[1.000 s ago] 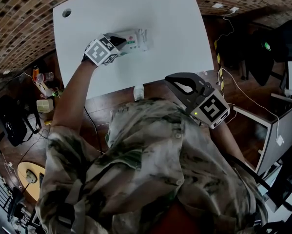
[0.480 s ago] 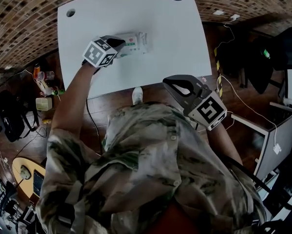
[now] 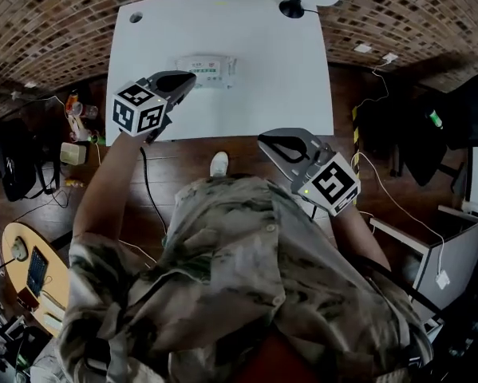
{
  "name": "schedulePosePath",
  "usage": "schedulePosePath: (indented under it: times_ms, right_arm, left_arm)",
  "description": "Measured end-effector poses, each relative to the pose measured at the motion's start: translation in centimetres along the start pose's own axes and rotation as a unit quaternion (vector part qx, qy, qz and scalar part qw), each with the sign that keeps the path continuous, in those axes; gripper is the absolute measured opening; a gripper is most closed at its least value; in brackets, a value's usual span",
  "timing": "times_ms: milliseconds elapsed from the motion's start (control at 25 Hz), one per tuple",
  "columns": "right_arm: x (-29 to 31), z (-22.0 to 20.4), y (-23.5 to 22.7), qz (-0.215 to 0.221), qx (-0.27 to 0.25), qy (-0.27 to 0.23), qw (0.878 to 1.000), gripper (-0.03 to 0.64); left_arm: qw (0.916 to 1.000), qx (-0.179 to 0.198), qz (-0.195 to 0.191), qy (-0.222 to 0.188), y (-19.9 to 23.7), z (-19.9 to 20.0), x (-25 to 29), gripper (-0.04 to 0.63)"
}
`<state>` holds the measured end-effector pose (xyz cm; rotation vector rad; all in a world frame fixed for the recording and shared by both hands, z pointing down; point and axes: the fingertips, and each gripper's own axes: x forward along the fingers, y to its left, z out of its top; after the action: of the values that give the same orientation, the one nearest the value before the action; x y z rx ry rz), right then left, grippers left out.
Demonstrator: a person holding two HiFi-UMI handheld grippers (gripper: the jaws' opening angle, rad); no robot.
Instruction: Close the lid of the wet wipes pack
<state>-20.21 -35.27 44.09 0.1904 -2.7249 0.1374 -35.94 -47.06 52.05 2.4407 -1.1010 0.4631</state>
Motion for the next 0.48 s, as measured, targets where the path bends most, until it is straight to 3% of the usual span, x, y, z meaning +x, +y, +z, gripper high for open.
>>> schedulePosePath:
  times_ms: [160,480]
  right_arm:
    - [-3.3,-0.7,1.2,0.014,-0.011,-0.013,1.0,0.003]
    - [-10.6,-3.6,5.6,0.055,-0.019,-0.028,0.998,0.003]
  left_arm:
    - [0.999,-0.005,0.026,-0.037,-5.3,0.8,-3.1,0.003]
    - [0.9941,-0.017,0.03,-0.103,-20.6,0.4,-8.3,0.003]
